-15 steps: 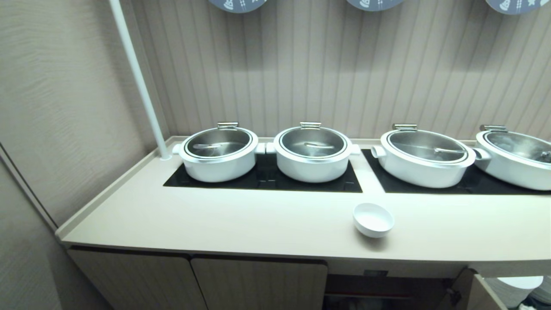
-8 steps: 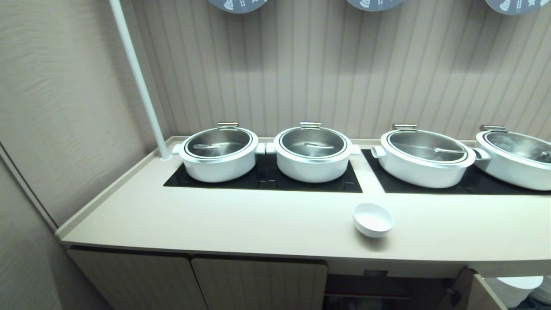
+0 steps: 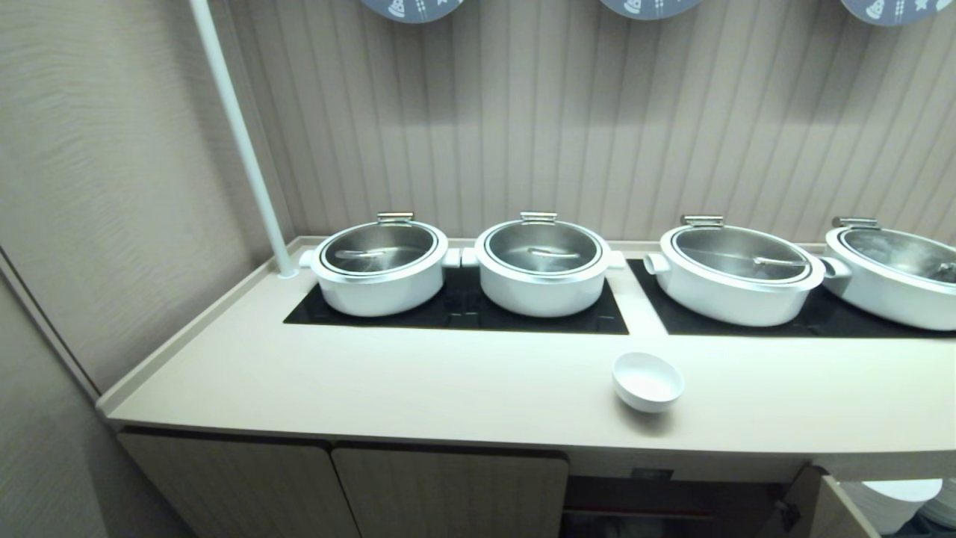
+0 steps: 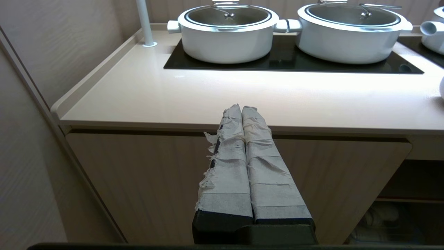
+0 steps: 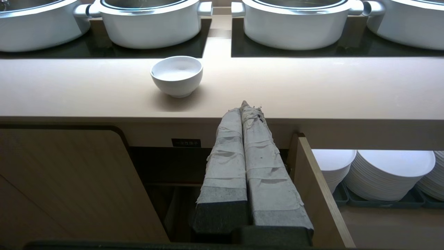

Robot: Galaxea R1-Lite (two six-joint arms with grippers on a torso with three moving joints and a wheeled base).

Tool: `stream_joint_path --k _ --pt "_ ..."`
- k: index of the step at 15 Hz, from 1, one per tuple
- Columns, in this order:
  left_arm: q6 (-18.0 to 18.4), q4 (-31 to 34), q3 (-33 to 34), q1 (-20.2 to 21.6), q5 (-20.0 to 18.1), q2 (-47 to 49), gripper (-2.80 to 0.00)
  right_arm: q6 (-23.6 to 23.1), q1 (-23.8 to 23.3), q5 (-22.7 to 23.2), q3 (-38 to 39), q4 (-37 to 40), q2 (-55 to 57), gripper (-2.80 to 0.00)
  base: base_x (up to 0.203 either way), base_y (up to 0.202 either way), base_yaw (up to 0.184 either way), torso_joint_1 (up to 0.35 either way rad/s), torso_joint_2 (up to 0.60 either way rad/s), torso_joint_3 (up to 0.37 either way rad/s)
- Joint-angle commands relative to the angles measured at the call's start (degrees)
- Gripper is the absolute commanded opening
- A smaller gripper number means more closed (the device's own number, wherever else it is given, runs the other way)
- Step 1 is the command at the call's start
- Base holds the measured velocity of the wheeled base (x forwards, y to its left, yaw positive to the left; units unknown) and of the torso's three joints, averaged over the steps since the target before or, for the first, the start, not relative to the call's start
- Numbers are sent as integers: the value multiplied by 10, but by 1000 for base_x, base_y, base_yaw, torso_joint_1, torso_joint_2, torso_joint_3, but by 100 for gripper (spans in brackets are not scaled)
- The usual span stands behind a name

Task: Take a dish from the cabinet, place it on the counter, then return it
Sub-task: Pick up the bowl from the table

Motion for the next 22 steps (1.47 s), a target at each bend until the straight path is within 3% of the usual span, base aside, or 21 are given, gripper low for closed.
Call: stream_joint_path --k 1,22 --pt "0 0 0 0 0 0 -280 1 0 -1 1 0 -5 -280 0 0 0 0 0 0" --pt "0 0 0 0 0 0 -280 9 0 -2 1 0 -5 -280 0 0 0 0 0 0"
